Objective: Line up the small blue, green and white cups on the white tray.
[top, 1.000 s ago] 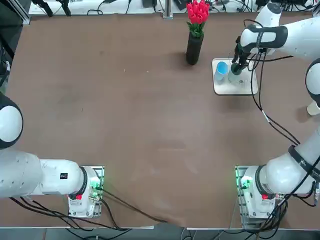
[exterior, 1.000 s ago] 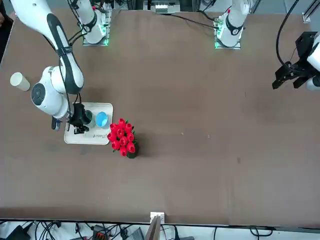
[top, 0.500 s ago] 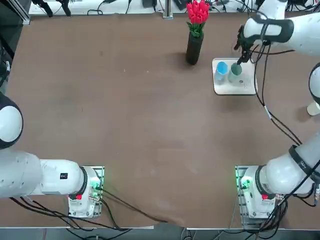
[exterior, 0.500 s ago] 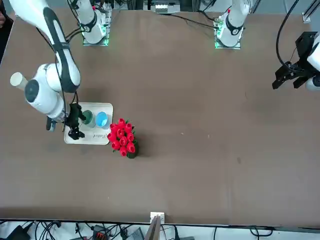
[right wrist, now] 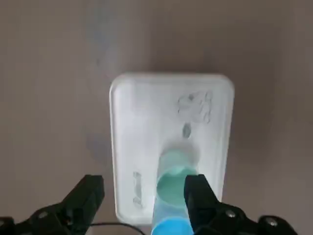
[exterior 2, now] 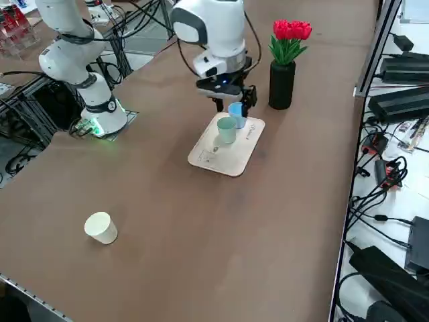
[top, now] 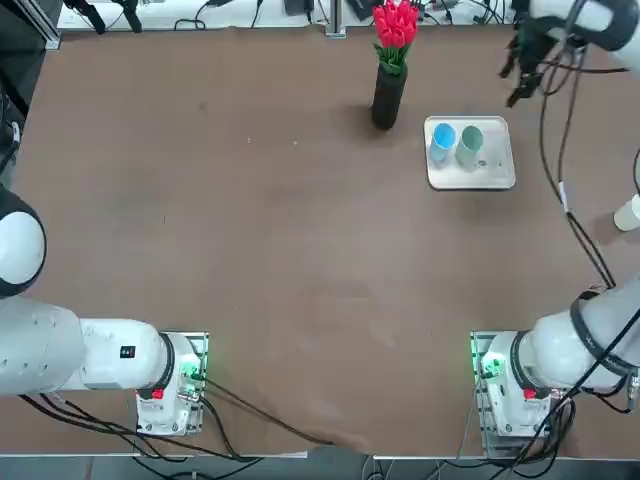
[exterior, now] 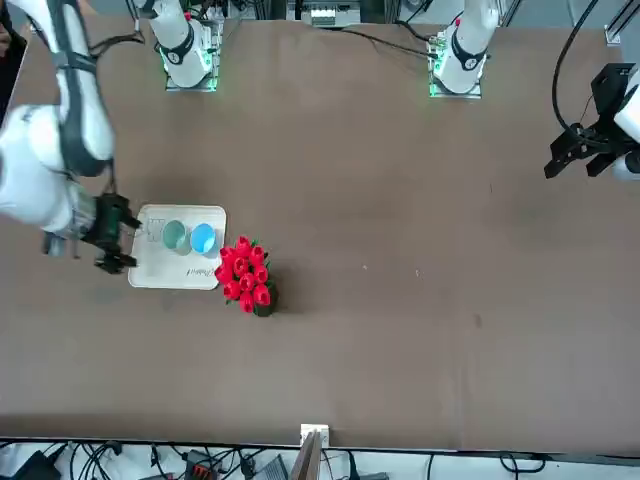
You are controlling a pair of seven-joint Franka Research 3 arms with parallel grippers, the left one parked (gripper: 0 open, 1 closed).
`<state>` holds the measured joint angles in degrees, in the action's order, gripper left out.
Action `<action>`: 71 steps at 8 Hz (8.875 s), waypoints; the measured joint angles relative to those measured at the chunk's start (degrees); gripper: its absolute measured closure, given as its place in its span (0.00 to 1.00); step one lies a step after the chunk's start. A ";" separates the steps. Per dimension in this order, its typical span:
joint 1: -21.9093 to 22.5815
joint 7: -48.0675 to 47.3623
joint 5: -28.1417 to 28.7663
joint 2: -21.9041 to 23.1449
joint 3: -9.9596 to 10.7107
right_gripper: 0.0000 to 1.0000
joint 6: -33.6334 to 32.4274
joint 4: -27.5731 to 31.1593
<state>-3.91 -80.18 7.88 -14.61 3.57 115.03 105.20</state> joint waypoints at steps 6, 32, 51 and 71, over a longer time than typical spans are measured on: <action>-17.55 24.97 -4.49 -3.09 8.60 0.00 -2.17 -0.69; -34.93 61.33 -2.70 -8.10 7.05 0.98 15.87 9.93; -7.74 12.53 4.34 -5.96 -8.20 0.98 13.53 8.92; -7.79 12.44 3.83 -0.21 -7.71 0.00 1.19 0.87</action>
<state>-11.71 -67.73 11.71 -14.81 -4.14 116.21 106.08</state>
